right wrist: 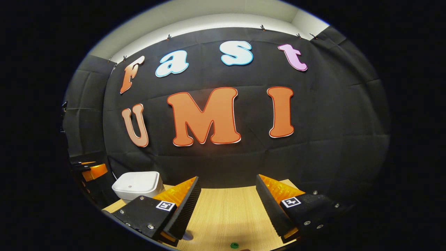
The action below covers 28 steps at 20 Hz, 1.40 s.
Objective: Press the lid of the desktop garbage bin to open it, pick up the crumpled paper on the desktop and throw it into the bin, then pick up the pop can on the desktop and drop it into the bin, and finally close the garbage bin lid.
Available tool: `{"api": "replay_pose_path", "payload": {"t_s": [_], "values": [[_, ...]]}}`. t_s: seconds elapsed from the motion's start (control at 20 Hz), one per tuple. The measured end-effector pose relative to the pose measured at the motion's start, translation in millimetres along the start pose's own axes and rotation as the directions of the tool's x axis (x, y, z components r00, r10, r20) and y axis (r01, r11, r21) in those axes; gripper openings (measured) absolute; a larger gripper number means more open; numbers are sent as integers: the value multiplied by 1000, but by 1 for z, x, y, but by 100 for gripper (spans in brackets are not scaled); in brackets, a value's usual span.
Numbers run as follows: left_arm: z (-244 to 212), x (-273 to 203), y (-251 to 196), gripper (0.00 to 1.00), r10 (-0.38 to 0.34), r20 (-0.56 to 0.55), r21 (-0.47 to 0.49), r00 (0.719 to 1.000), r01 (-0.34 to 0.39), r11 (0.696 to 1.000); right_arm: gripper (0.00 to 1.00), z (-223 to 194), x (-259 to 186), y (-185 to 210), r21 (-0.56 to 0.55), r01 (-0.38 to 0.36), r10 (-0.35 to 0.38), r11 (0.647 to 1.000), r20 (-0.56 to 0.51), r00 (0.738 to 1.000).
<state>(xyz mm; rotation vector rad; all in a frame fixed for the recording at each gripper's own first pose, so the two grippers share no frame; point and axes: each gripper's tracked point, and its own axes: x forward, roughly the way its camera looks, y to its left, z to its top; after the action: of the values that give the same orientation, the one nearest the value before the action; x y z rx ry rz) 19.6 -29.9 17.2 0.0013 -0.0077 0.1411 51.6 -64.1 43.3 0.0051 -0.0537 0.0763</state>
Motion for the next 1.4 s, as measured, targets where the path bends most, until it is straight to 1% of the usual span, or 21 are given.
{"api": "replay_pose_path", "payload": {"t_s": [0.1,0.2,0.3,0.35,0.45,0.6,0.65,0.8,0.9,1.0,1.1,1.2,1.4], "values": [[-3,2,4,53,10,-18,4,1000,-10,1000,100,-1,1,-1,5,-2,3,1000,-5,1000],[-4,3,15,21,35,-32,14,999,-35,999,100,-1,1,-3,5,1,-1,1000,-6,1000],[-10,5,8,7,24,-45,0,999,-24,1000,100,-1,2,-3,4,0,0,1000,-9,1000],[-12,3,8,2,11,-67,-6,998,-12,1000,100,-2,3,-3,3,1,-1,1000,-12,1000],[-20,8,0,0,-34,-105,-13,994,33,999,100,-3,3,-3,3,1,-1,1000,-13,1000],[-25,15,-3,0,-70,-140,5,988,71,997,100,-3,3,-2,5,-1,1,1000,-13,1000],[-28,17,-5,0,-80,-156,14,985,83,996,95,-2,3,-2,5,0,0,1000,-15,1000],[-35,27,-10,0,-124,-217,3,968,128,992,95,-3,4,-5,7,5,-4,1000,-17,1000],[-41,38,-9,0,-136,-242,5,961,142,990,95,-2,4,-8,6,12,-11,1000,-13,1000],[-43,51,-9,0,-140,-256,35,956,154,987,95,-3,5,-9,8,17,-17,1000,-18,1000],[-46,66,-6,0,-125,-269,79,955,152,985,95,-5,5,-12,11,23,-23,1000,-21,1000],[-52,79,-7,0,-124,-287,76,950,152,985,95,-7,6,-14,15,28,-27,1000,-28,999],[-75,93,-15,0,-161,-355,69,921,198,978,95,-10,6,-19,18,36,-35,999,-38,999]]}}
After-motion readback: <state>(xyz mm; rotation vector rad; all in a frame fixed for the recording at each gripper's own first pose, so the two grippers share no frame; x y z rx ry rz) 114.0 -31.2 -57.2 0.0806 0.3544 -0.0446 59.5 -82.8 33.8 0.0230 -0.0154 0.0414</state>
